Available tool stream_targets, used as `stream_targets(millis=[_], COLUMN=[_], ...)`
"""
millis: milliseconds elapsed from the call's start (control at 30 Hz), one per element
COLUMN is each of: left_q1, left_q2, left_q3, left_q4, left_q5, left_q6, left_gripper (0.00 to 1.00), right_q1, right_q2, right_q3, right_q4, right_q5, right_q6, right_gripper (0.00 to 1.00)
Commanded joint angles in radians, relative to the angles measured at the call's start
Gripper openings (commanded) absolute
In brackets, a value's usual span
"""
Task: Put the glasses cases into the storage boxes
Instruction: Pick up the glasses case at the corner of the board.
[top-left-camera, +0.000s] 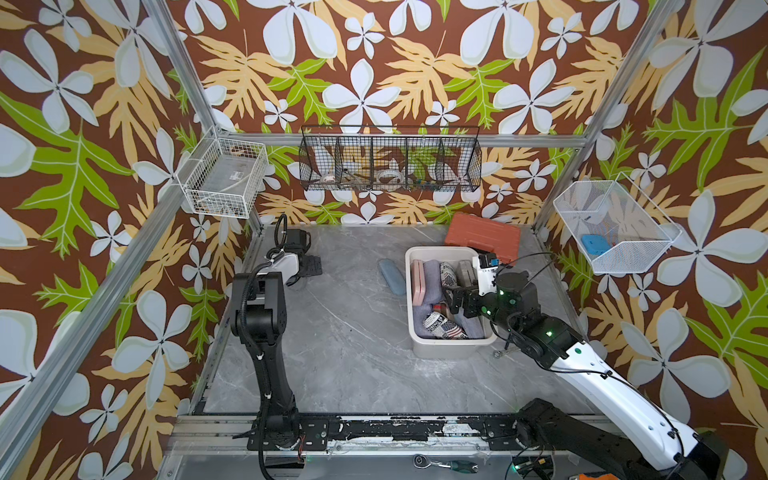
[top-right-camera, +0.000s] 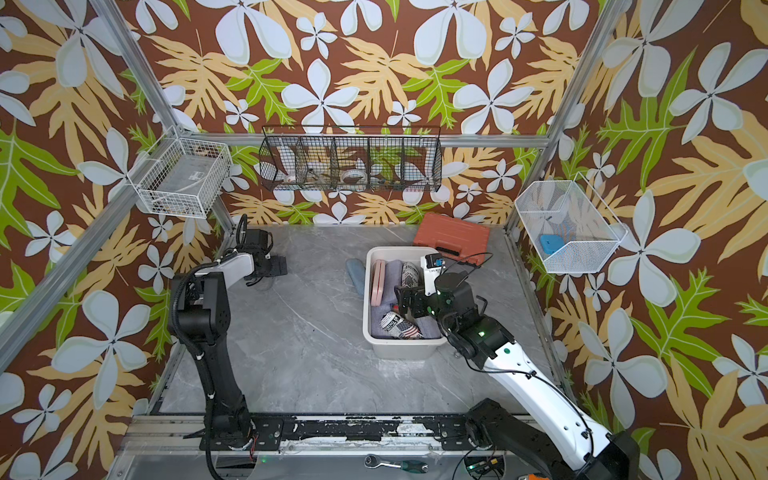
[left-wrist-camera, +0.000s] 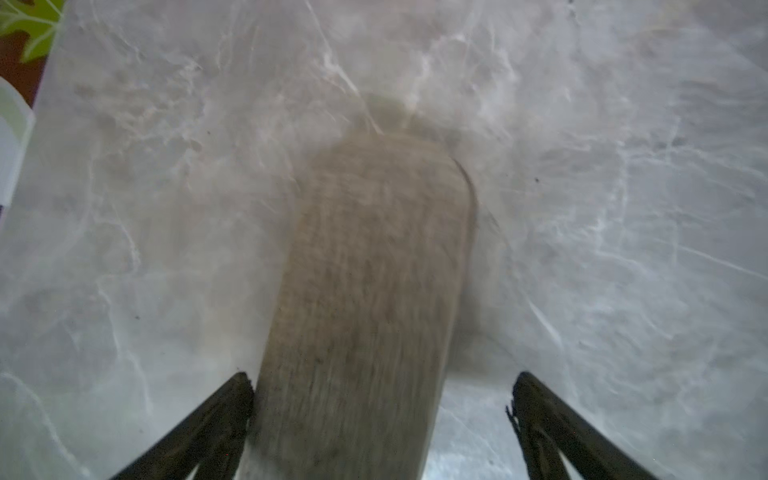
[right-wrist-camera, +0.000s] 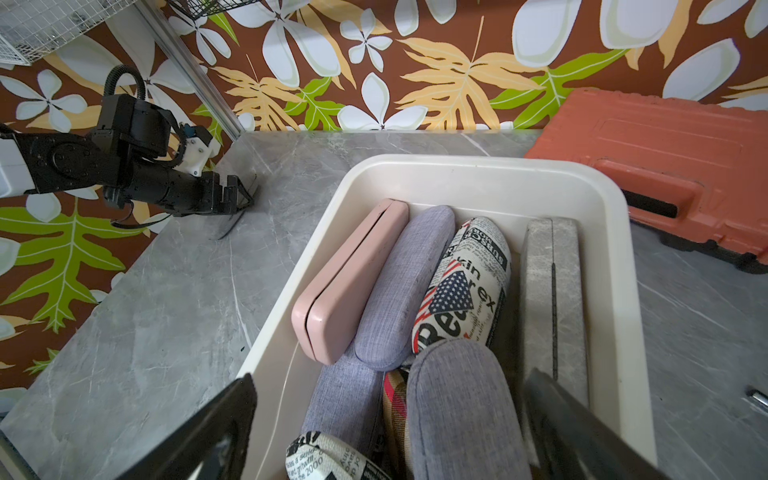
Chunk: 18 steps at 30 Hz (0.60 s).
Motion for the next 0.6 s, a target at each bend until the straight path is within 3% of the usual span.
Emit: stream_targets(millis=[0,233,467,567], left_q1=[-0.005,-0.005,-0.005,-0.005], left_q2=[-0.016,0.046,0.033,0.012], left_q3=[-0.018,0.012,-0.014,-0.025], left_q4=[-0.008,-0.051,-0.041,-0.04], left_q5=[-0.011,-0.086,-0.105,-0.09], left_q6=[-0.052,-0.059,-0.086,-0.106], left_gripper=[0.98,0.89,0.74,0.61], right_q1=[0.001,0.001,0.001,0.001], right_q2=[-0.005,-0.029,-0.052,-0.049], right_q3=[0.002,-0.006,-0.002,0.005], right_q4=[0.02,0.011,0.006,0.007], right_q5=[-0.006,-0.022,-0.022,-0.027], right_q6=[-0.005,-0.008,-0.004,0.003], right_gripper=[1.0,0.99,0.98,0.97])
